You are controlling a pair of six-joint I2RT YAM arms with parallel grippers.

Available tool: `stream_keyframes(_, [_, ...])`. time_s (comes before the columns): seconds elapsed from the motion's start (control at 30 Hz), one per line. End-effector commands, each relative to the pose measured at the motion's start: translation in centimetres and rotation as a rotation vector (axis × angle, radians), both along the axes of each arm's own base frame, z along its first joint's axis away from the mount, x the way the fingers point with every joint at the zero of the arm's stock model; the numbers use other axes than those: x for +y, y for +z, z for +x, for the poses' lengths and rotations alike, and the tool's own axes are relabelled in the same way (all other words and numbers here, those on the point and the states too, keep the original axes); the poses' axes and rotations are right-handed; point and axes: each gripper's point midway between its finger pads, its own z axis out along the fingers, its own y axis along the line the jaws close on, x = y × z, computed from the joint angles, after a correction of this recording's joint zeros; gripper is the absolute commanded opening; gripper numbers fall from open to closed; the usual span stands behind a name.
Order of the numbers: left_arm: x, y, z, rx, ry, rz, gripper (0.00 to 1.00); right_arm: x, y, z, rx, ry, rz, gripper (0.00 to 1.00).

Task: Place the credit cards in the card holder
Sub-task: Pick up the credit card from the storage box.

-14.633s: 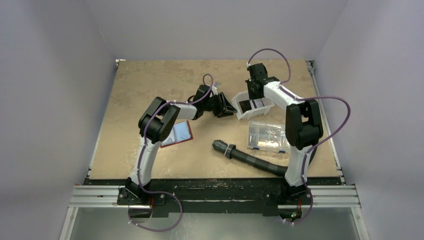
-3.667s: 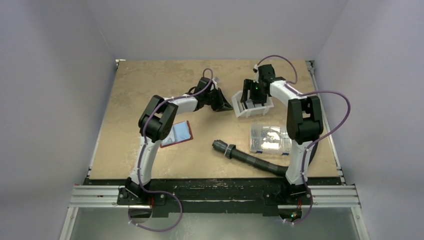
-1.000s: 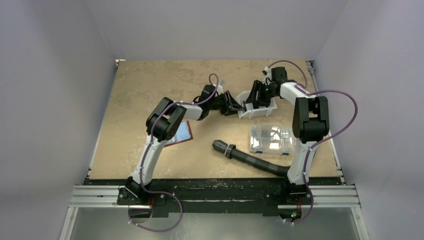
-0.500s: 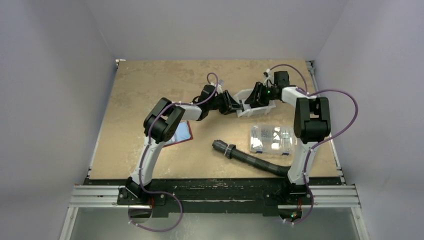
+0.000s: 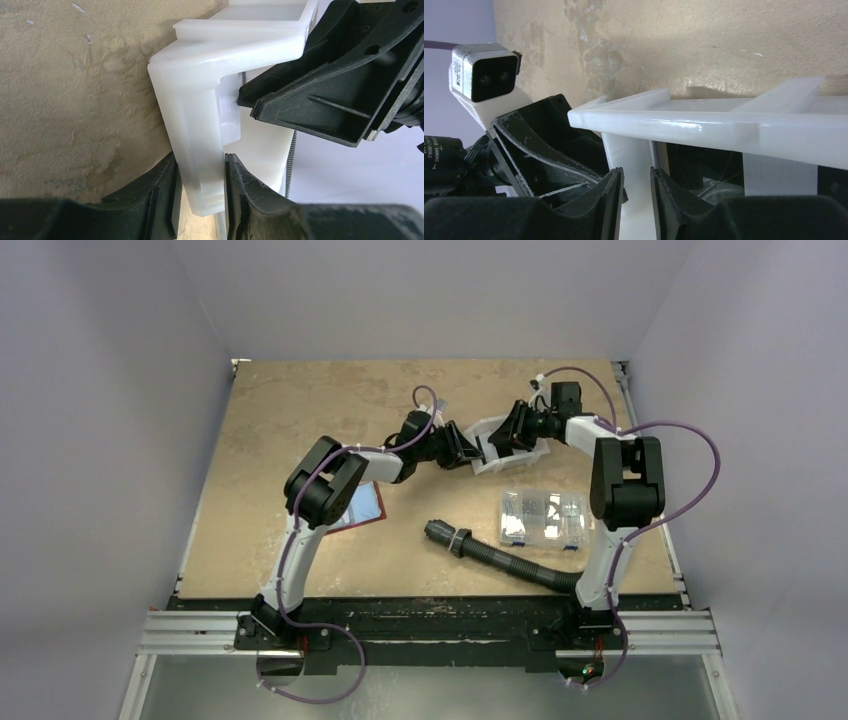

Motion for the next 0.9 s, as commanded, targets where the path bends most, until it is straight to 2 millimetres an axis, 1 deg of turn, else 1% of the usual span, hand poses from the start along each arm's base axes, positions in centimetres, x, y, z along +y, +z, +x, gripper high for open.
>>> stream_keyframes(0.0, [-0.2,-0.5,-0.4,-0.075,0.001,0.071,0.0,2.2,1.2,-1.1,0.0,0.06,0.056,0.34])
stream_keyframes(0.2, [-0.4,-0.3,-0.4,-0.073,-0.001,0.061,0.0,2.2,0.9,-1.1,-0.005,0.073,0.048,0.33])
stream_keyframes(0.3, [-0.4,-0.4,-0.5,-0.067,0.001,0.058,0.0,2.9,1.4,-1.3,0.003,0.079,0.106,0.31])
stream_keyframes(0.4, [-0.4,-0.4,-0.5,-0.065,0.002,0.056,0.0,3.1,1.6,-1.6,0.02,0.061,0.12,0.31])
stream_keyframes(0.5, [-0.4,-0.4,-0.6,-0.062,0.003,0.052,0.0,3.1,1.1,-1.8,0.048,0.047,0.118,0.25])
stream_keyframes(0.53, [-0.4,-0.3,-0.5,-0.062,0.003,0.051,0.0,3.1,1.0,-1.8,0.046,0.042,0.115,0.25])
stream_keyframes(0.6, [-0.4,-0.3,-0.5,-0.06,0.002,0.05,0.0,2.9,0.4,-1.6,0.052,0.031,0.1,0.25])
stream_keyframes(0.73, [-0.4,-0.2,-0.6,-0.06,-0.002,0.053,0.0,2.9,0.1,-1.0,0.045,0.02,0.098,0.25])
stream_keyframes(0.87, [-0.4,-0.3,-0.8,-0.055,-0.005,0.057,0.0,1.6,-0.9,0.0,0.022,-0.021,-0.018,0.28])
